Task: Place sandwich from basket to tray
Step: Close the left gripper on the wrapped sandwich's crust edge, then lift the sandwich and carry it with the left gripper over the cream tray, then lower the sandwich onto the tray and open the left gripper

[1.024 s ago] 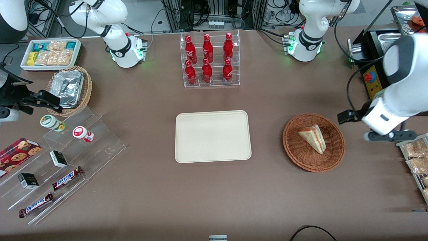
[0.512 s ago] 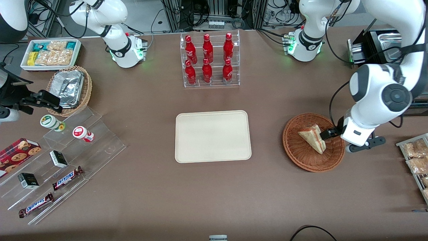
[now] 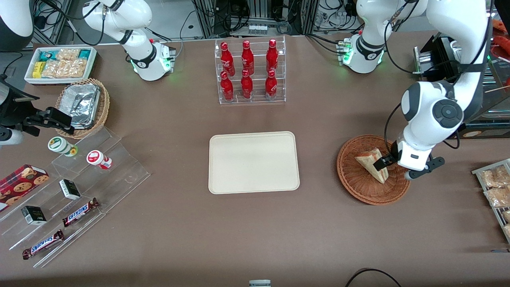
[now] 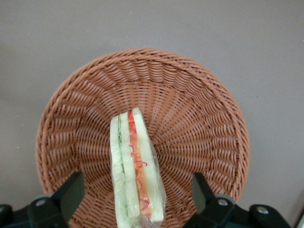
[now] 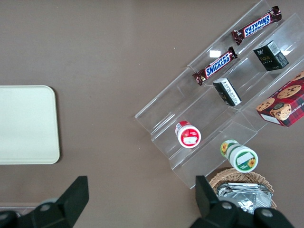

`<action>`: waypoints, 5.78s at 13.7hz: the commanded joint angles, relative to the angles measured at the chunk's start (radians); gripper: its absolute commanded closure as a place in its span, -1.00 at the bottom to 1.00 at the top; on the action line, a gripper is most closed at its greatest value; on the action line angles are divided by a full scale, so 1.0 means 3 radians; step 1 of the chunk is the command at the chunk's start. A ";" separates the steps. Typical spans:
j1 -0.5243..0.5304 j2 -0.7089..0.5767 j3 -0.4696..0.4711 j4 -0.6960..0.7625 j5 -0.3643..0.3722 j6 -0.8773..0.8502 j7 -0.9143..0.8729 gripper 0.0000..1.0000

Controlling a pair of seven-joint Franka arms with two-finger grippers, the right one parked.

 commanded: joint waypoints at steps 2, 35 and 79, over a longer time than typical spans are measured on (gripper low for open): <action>-0.0094 0.0049 0.0003 -0.0133 0.0011 0.0181 -0.0179 -1.00; -0.0829 0.0167 -0.0319 0.1708 -0.0035 -0.2145 -0.0322 0.82; -0.1701 0.0670 -0.0074 0.2393 -0.0081 -0.1811 -0.0707 -1.00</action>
